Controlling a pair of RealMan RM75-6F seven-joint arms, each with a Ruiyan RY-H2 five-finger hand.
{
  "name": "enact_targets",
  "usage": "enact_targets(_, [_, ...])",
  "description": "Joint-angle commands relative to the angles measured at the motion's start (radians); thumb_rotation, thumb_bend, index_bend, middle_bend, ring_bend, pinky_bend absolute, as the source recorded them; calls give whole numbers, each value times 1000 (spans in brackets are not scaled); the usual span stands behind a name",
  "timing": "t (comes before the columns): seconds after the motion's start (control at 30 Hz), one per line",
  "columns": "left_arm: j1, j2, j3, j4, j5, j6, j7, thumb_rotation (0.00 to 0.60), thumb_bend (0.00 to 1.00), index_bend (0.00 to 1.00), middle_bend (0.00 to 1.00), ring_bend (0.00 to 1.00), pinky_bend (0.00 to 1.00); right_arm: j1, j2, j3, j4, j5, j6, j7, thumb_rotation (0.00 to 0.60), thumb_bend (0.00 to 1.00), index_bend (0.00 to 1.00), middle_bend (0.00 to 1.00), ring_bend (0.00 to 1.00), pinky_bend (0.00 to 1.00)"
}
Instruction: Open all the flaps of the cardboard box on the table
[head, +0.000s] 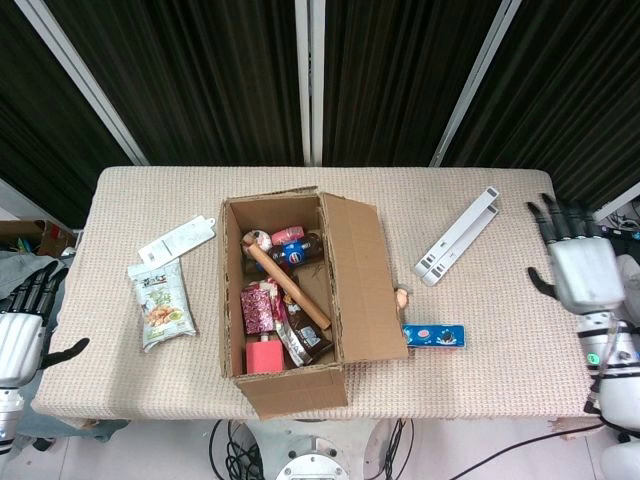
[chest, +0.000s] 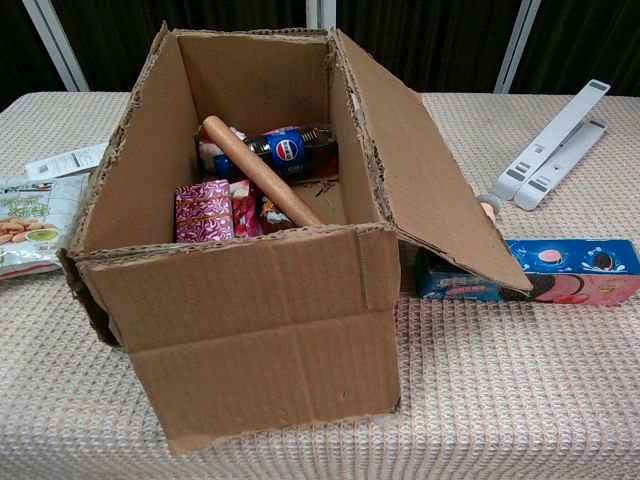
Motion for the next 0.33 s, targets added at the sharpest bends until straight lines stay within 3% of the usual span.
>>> enact_targets(0.03, [1, -3, 9, 6, -3, -13, 17, 599, 92, 46, 31, 67, 180, -88, -101, -250, 414, -192, 337, 287, 600, 176, 0, 0, 0, 0])
enact_targets(0.17, [1, -11, 19, 18, -9, -31, 29, 597, 91, 46, 31, 67, 180, -43, -120, -329, 497, -190, 400, 348, 600, 176, 0, 0, 0, 0])
enact_targets(0.33, [3, -14, 23, 30, -14, -35, 36, 599, 91, 46, 31, 67, 180, 2, -130, -395, 523, -172, 444, 362, 600, 176, 0, 0, 0, 0])
